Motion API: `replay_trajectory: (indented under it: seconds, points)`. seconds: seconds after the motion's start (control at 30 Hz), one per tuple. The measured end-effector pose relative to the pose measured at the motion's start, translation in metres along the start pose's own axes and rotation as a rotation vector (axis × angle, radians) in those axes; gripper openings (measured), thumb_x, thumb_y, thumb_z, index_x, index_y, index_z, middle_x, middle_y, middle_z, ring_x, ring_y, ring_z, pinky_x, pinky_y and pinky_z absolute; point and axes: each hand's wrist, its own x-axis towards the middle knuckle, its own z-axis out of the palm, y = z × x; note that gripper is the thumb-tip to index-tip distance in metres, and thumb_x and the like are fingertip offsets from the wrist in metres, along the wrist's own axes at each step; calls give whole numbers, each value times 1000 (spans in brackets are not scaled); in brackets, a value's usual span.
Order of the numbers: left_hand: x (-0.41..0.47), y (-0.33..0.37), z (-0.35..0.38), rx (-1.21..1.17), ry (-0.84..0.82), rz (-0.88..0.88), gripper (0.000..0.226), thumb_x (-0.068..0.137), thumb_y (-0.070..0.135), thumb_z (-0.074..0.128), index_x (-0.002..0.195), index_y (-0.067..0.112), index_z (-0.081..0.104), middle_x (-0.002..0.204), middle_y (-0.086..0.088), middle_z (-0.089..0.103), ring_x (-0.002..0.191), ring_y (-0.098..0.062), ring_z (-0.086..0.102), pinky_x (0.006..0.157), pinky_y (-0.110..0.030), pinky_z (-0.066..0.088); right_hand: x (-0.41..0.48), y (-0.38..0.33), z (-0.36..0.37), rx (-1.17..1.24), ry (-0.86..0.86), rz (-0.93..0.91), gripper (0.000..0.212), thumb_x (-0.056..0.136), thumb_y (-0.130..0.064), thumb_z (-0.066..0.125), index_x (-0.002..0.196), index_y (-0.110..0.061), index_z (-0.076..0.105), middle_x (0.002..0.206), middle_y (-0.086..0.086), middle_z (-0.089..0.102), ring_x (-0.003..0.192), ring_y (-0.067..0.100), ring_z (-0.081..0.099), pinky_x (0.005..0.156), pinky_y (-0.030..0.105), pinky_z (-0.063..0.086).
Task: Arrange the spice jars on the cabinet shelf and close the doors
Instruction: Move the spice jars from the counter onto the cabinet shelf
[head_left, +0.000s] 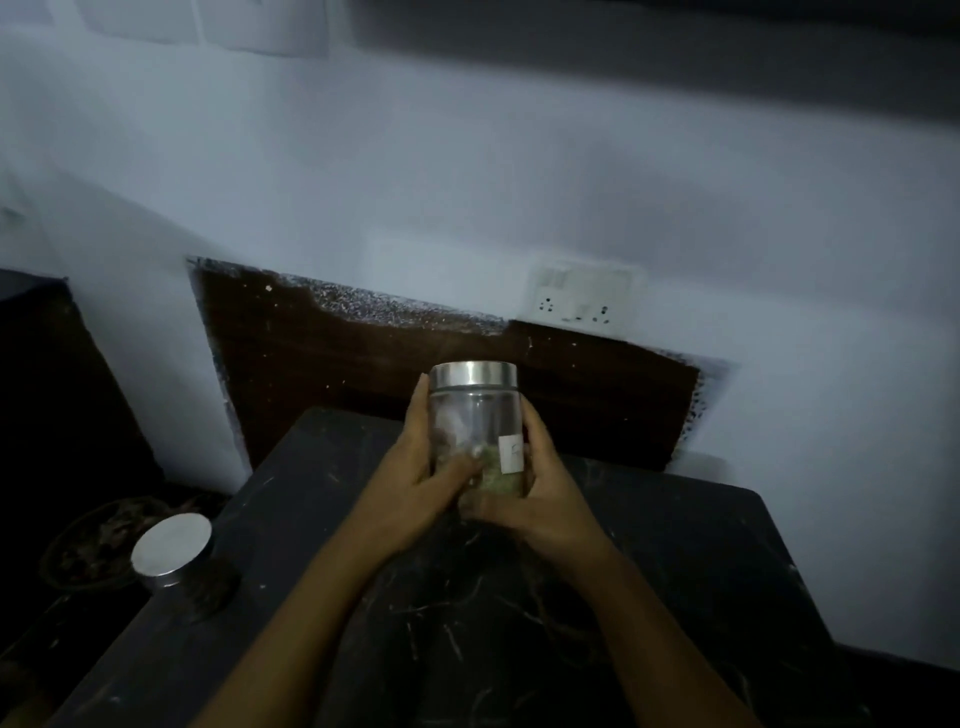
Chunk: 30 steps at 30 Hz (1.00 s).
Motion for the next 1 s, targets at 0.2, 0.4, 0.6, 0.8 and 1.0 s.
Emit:
replay_trajectory:
  seconds: [0.2, 0.4, 0.6, 0.8, 1.0]
  points:
    - [9, 25, 16, -104, -31, 0, 101, 58, 55, 74, 139, 50, 15, 122, 18, 56, 104, -5, 63, 89, -37, 55, -17, -24, -34, -44, -82, 35, 108, 63, -27, 81, 143, -51, 12, 143, -5, 41, 122, 12, 53, 90, 31, 53]
    - [13, 43, 38, -245, -105, 37, 80, 71, 44, 68, 138, 49, 24, 126, 12, 56, 107, -12, 63, 76, -30, 57, -28, -49, -81, -56, -191, 111, 105, 67, -21, 76, 140, -58, 10, 135, 8, 52, 117, 26, 57, 92, 45, 50]
    - [20, 65, 51, 53, -118, 176, 70, 78, 53, 54, 131, 64, 10, 113, 31, 59, 95, 7, 61, 68, -9, 51, -39, -63, -97, -186, 0, 31, 108, 59, -32, 83, 133, -68, 12, 127, 4, 59, 110, 20, 63, 92, 46, 52]
    - [40, 86, 58, 185, -254, 222, 115, 61, 65, 67, 142, 45, -12, 115, 50, 46, 109, 20, 49, 78, 2, 41, -41, -87, -122, -283, 34, -27, 110, 60, -32, 83, 133, -68, 9, 123, -3, 59, 106, 16, 65, 88, 40, 55]
    - [82, 127, 69, 259, -216, 339, 116, 55, 71, 65, 139, 51, -11, 103, 41, 57, 100, 23, 50, 71, 2, 41, -25, -135, -154, -384, 89, -126, 109, 63, -36, 83, 133, -68, 5, 119, -12, 63, 108, 7, 62, 84, 25, 54]
